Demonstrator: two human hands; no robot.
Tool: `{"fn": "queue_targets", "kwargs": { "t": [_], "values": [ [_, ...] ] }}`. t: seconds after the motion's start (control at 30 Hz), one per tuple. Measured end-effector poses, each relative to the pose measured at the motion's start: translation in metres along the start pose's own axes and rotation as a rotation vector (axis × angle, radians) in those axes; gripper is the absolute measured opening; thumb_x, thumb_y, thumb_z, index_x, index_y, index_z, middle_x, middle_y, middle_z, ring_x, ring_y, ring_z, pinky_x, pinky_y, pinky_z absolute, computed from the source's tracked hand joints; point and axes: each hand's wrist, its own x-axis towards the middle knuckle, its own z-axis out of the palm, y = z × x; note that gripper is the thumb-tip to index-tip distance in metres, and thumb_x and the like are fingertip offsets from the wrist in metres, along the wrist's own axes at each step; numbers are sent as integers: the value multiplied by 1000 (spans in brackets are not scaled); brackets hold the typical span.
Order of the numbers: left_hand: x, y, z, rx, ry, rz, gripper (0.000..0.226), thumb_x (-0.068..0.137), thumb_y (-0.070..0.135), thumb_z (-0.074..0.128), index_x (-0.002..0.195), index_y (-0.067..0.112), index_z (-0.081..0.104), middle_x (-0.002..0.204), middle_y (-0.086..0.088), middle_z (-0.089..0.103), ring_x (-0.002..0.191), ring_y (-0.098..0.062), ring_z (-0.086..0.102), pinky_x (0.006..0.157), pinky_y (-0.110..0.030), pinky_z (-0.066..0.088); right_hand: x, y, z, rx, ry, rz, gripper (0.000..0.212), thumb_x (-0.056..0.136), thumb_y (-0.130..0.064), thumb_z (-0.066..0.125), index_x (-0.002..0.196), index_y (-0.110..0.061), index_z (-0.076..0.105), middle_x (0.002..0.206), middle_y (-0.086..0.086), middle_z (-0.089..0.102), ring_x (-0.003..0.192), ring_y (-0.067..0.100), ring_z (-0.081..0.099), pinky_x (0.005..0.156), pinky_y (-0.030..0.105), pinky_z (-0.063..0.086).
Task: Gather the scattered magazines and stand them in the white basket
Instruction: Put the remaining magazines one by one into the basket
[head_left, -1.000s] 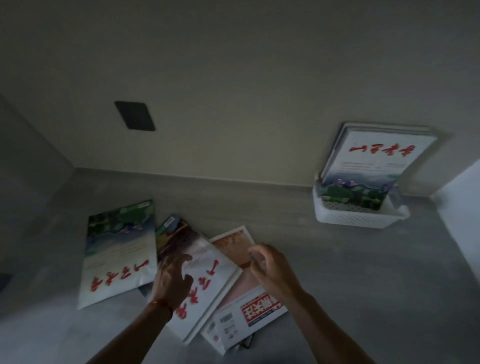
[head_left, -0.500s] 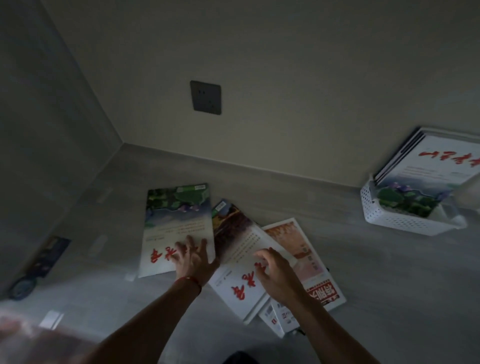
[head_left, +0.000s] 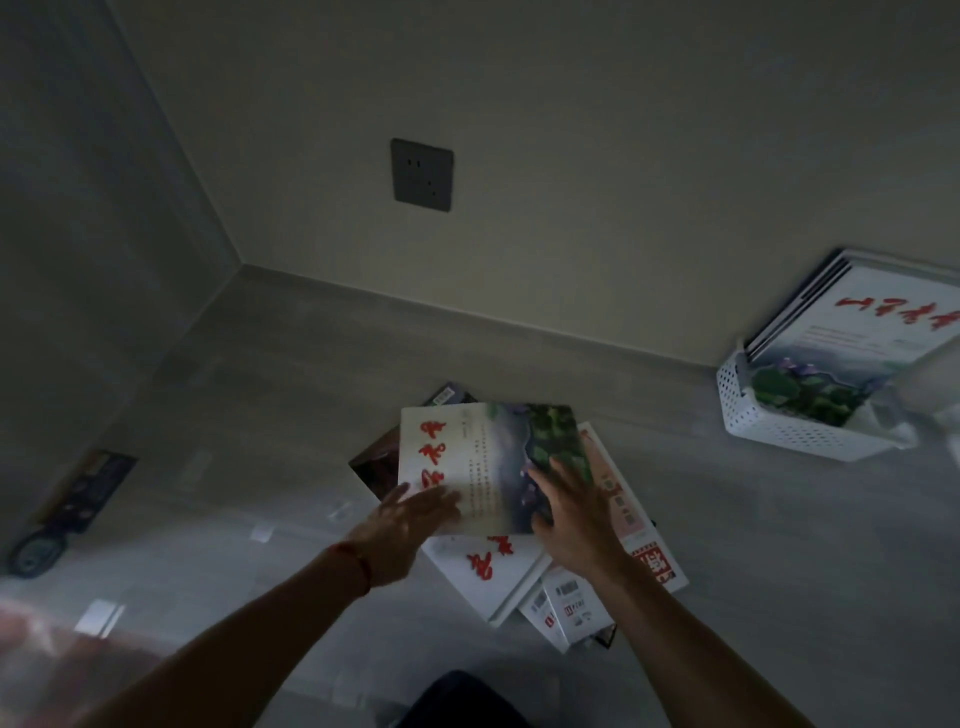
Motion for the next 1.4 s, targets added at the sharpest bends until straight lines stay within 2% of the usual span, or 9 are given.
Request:
{"fn": "queue_targets", "kwargs": {
  "t": [0.17, 0.27, 0.4, 0.57, 0.7, 0.87, 1.0, 1.1, 1.4],
  "values": [
    [0, -2, -2, -144, 351, -320, 41, 84, 3, 68, 123, 16, 64, 139, -12, 56, 129, -35, 51, 101, -51, 49, -25, 2, 18, -180, 28, -46, 53, 93, -45, 51, 144, -37, 40, 146, -3, 34, 134, 19, 36, 106, 42, 41],
    [1, 20, 7, -396, 460, -677, 49, 82, 10, 69, 127, 17, 51, 132, -14, 46, 121, -30, 42, 98, -49, 49, -41, -7, 32, -202, 10, -91, 49, 91, -41, 47, 139, -34, 49, 132, -1, 46, 123, 19, 45, 101, 36, 42],
    [3, 45, 19, -720, 396, -817, 68, 80, 9, 68, 140, 15, 38, 131, -13, 40, 122, -30, 42, 101, -49, 50, -38, -17, 24, 30, 6, -136, 16, 91, -33, 54, 106, -34, 61, 100, -15, 62, 93, 2, 60, 75, 20, 49],
    [10, 59, 11, -946, 423, -987, 77, 79, 9, 73, 145, 10, 34, 137, -19, 41, 127, -37, 45, 105, -47, 48, -4, -7, 7, -5, 124, 69, 61, 89, -30, 70, 141, -15, 43, 141, 7, 48, 127, 22, 49, 97, 39, 52],
    [13, 65, 4, -1108, 493, -1073, 62, 78, 1, 68, 134, 13, 45, 129, -17, 52, 117, -36, 57, 91, -49, 58, -8, -5, 16, -69, 76, 60, 59, 90, -35, 67, 139, -14, 41, 141, 7, 48, 125, 21, 48, 97, 36, 51],
    [20, 77, -11, -1035, 475, -801, 45, 82, -5, 54, 119, 20, 53, 116, -6, 63, 109, -29, 63, 81, -44, 62, -19, 13, 16, 67, 61, 129, 57, 89, -30, 67, 138, -13, 43, 141, 9, 44, 127, 26, 44, 98, 38, 49],
    [32, 89, -33, -898, 478, -618, 61, 80, -6, 46, 124, 36, 50, 115, -2, 64, 102, -23, 64, 80, -49, 62, -30, 29, 8, 432, 202, 195, 54, 93, -11, 60, 142, -14, 39, 124, -2, 49, 115, 23, 56, 74, 8, 44],
    [44, 100, -50, -982, 490, -494, 48, 84, -8, 44, 115, 27, 53, 116, -9, 65, 104, -32, 66, 75, -56, 61, -38, 51, -5, 652, 211, 279, 45, 101, -14, 50, 144, -18, 36, 118, 12, 62, 93, 20, 61, 66, 20, 47],
    [128, 180, -108, -894, 454, -165, 33, 91, -9, 47, 120, 6, 52, 120, -15, 64, 111, -31, 65, 85, -56, 59, -69, 165, -123, 508, 411, 176, 13, 96, -21, 62, 102, -17, 74, 84, -11, 74, 74, -4, 69, 60, 6, 47]
  ]
}}
